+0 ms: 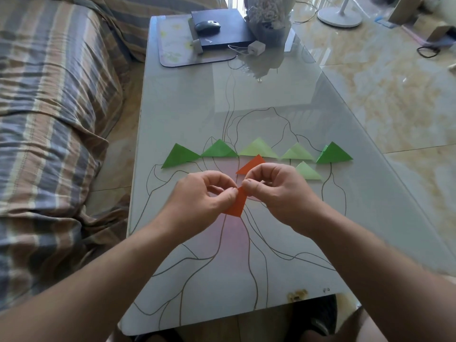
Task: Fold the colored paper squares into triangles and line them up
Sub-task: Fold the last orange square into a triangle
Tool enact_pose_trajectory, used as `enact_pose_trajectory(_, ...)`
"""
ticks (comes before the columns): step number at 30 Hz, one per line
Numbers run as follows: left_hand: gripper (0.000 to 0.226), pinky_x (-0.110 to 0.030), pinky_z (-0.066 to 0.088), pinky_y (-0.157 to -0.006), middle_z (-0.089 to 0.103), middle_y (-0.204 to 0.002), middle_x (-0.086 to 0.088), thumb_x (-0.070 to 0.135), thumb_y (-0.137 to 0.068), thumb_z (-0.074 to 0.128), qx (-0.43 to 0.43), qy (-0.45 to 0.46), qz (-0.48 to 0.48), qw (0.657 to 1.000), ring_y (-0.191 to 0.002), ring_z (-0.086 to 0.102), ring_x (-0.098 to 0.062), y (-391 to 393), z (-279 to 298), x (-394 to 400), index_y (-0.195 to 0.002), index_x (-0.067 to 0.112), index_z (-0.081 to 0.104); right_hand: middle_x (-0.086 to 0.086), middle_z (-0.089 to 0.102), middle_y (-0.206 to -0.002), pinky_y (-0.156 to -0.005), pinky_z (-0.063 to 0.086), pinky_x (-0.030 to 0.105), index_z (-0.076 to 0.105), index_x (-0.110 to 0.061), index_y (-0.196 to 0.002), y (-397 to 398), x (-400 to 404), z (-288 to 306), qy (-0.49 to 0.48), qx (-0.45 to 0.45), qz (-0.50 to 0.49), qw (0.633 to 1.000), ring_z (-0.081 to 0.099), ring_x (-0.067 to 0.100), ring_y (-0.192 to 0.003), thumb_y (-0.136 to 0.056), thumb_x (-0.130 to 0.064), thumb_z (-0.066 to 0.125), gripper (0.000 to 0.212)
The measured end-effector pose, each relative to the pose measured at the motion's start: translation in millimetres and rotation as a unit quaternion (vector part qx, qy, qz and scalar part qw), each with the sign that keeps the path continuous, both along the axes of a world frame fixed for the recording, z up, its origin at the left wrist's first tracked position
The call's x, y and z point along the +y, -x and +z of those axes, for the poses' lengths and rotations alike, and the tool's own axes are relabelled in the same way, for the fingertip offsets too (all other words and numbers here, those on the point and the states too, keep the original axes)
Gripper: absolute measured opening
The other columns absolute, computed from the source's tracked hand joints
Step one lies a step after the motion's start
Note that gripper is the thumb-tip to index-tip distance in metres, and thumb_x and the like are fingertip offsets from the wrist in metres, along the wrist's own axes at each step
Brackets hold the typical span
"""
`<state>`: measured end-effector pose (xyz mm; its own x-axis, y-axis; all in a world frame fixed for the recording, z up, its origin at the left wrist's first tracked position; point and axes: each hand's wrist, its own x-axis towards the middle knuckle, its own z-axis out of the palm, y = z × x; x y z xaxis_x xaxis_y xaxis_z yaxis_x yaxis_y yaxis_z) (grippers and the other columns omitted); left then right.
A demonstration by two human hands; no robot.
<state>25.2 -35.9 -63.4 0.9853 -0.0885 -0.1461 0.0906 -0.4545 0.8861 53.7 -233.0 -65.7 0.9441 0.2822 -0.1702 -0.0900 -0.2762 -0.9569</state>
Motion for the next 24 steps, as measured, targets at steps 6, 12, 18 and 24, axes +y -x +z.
enact_pose_trajectory(6, 0.006, -0.041, 0.064, -0.081, 0.077, -0.084, 0.007, 0.035, -0.093, 0.074, -0.007, -0.024, 0.005, 1.0, -0.083, 0.075, -0.007, 0.2, -2.2, 6.2, -0.091, 0.03, 0.075, 0.028, 0.067, -0.085, -0.081, 0.055, 0.063, 0.073, -0.021, -0.084, 0.2, 0.6, -0.8, -0.007, -0.011, 0.005, 1.0, 0.058, 0.029, -0.075, -0.089, -0.031, 0.074, 0.011)
enact_pose_trajectory(12, 0.005, -0.043, 0.063, -0.082, 0.077, -0.085, 0.007, 0.036, -0.093, 0.074, -0.021, -0.029, 0.004, 0.999, -0.082, 0.075, -0.01, -2.5, 0.0, 12.3, -0.092, 0.032, 0.075, 0.007, 0.068, -0.08, -0.07, 0.049, 0.023, 0.07, -0.016, -0.085, -5.2, -5.5, 1.1, -0.014, -0.01, 0.003, 1.0, 0.06, 0.015, -0.076, -0.098, -0.015, 0.07, 0.014)
enact_pose_trajectory(18, 0.01, -0.045, 0.063, -0.081, 0.075, -0.081, 0.007, 0.04, -0.092, 0.075, 0.008, -0.007, 0.035, 0.999, -0.081, 0.071, -0.014, -5.0, 0.3, 21.9, -0.09, 0.03, 0.077, 0.025, 0.072, -0.094, -0.075, 0.05, 0.028, 0.069, -0.016, -0.088, -10.6, -11.0, 9.6, -0.043, 0.015, -0.016, 0.999, 0.065, 0.018, -0.081, -0.101, -0.015, 0.065, 0.013)
enact_pose_trajectory(24, 0.011, -0.027, 0.043, -0.052, 0.059, -0.058, 0.007, 0.033, -0.093, 0.075, 0.015, 0.025, 0.07, 0.997, -0.053, 0.047, -0.008, -5.2, -1.9, 23.9, -0.087, 0.023, 0.077, 0.026, 0.073, -0.099, -0.075, 0.049, 0.031, 0.067, -0.015, -0.088, -10.9, -11.9, 10.4, -0.052, 0.037, -0.035, 0.997, 0.069, 0.021, -0.084, -0.102, -0.016, 0.063, 0.014)
